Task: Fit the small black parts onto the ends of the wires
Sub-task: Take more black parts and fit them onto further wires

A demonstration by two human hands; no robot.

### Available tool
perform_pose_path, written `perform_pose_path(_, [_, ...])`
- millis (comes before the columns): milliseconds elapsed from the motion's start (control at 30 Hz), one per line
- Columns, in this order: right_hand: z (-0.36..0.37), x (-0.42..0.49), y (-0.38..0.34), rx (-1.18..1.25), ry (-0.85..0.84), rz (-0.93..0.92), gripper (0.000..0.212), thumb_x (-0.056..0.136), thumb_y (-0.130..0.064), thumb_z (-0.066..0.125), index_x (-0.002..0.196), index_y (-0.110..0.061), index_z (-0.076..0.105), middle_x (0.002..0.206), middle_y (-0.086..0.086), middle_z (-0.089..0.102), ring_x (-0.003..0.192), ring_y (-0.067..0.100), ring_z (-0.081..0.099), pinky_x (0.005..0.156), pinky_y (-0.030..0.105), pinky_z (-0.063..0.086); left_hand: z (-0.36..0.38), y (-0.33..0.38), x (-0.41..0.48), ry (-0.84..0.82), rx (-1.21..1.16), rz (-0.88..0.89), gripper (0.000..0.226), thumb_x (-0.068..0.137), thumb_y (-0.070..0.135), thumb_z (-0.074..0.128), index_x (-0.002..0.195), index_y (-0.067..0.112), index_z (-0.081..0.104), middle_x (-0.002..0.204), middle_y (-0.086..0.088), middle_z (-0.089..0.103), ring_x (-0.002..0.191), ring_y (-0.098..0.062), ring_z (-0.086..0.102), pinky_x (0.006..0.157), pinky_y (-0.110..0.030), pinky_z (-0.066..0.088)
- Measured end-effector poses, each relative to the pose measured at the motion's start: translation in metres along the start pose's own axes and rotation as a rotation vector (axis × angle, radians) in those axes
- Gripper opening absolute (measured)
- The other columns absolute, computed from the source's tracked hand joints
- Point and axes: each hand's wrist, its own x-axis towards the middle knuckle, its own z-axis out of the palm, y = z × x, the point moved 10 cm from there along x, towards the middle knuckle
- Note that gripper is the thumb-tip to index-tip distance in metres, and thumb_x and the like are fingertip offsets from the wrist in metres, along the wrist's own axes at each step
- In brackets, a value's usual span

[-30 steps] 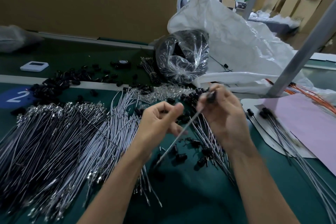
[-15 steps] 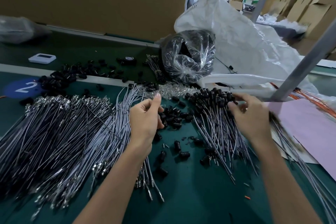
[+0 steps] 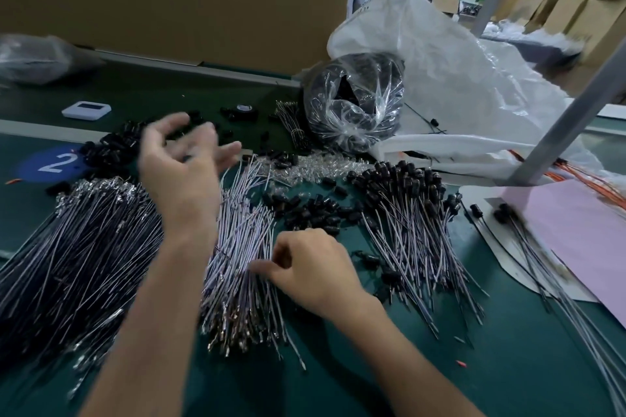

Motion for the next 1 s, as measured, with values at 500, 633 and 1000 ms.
perform_pose_path(500, [-0.007,-0.005,0.027,0.434,-0.002,0.204,0.020,0.091,-0.017,0.061,0.074,-0.008,0.067,0.066,0.004,0.072,0.057,0.015,0.060,0.056,0.033,0.053,-0.105,0.011,0.075,-0.168,1.408,-0.005,0.030,0.076,0.033,0.083,0.056,0.037,0.060,0.084,-0.010,0.071,0.082,-0.035,0.067,0.083,-0.054,0.056])
perform_pose_path(633, [-0.018,-0.008,0.051,0.712,0.039,0.282,0.010,0.091,-0.012,0.066,0.087,-0.019,0.072,0.068,-0.002,0.074,0.056,0.004,0.061,0.056,0.018,0.046,-0.082,0.007,0.056,-0.230,1.500,-0.037,0.027,0.075,0.032,0.084,0.064,0.035,0.060,0.094,-0.011,0.070,0.091,-0.035,0.063,0.084,-0.047,0.055])
perform_pose_path(1000, [-0.060,-0.019,0.069,0.937,0.379,0.241,0.011,0.091,-0.008,0.065,0.090,-0.015,0.075,0.071,-0.005,0.070,0.063,-0.002,0.060,0.059,0.012,0.046,-0.051,-0.005,0.039,-0.320,1.452,0.094,0.025,0.084,0.018,0.077,0.107,0.027,0.073,0.112,-0.004,0.068,0.101,-0.029,0.060,0.081,-0.039,0.049])
